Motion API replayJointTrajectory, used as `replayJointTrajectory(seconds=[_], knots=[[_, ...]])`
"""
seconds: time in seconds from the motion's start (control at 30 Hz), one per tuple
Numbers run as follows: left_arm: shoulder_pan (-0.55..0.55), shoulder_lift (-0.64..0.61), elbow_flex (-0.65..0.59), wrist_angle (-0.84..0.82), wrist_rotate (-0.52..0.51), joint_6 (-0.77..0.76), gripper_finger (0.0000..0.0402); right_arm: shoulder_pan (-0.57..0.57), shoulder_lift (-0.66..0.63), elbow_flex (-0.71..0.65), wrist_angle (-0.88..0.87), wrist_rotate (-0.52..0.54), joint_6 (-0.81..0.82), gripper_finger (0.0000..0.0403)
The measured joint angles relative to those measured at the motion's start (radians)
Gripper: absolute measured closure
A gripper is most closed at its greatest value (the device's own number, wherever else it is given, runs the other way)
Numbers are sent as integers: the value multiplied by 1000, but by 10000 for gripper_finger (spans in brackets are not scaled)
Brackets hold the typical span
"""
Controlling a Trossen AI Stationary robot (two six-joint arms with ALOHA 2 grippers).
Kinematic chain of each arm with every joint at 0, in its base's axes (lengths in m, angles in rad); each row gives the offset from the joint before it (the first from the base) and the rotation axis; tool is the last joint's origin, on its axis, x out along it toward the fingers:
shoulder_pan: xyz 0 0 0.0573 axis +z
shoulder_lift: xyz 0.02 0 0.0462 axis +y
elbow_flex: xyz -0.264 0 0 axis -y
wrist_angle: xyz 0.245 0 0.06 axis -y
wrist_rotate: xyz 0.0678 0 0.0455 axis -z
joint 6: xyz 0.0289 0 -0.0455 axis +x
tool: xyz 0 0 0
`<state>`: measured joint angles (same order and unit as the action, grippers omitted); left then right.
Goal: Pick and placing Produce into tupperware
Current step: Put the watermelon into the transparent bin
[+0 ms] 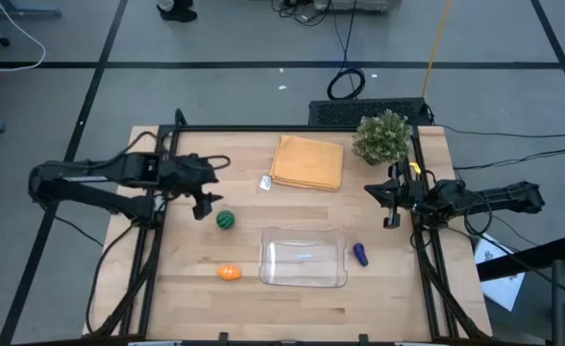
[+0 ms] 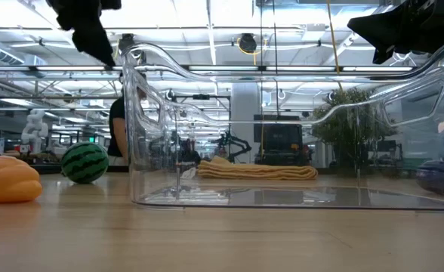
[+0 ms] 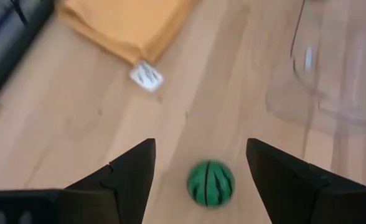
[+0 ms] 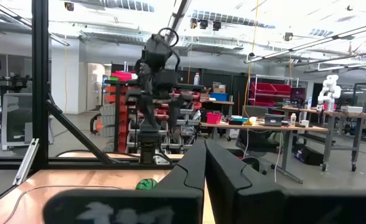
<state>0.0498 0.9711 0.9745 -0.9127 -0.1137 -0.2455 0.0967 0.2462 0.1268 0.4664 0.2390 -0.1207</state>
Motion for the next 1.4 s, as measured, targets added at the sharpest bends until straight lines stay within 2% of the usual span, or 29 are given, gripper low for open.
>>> replayJointTrajectory(seconds=[0.23,0.67,0.97,1.1,1.4], knots=[[0,131,0,-90,21,-2,144,0,0,0,0,0,0,403],[2,306,0,-106,70,-26,144,0,0,0,-7,0,3,403],[2,346,0,-100,87,-46,142,0,0,0,-8,0,3,403],[2,346,-7,-57,92,-56,130,0,0,0,-15,0,3,403],[-19,347,-10,-72,88,-15,105,0,1,0,-24,0,4,403]])
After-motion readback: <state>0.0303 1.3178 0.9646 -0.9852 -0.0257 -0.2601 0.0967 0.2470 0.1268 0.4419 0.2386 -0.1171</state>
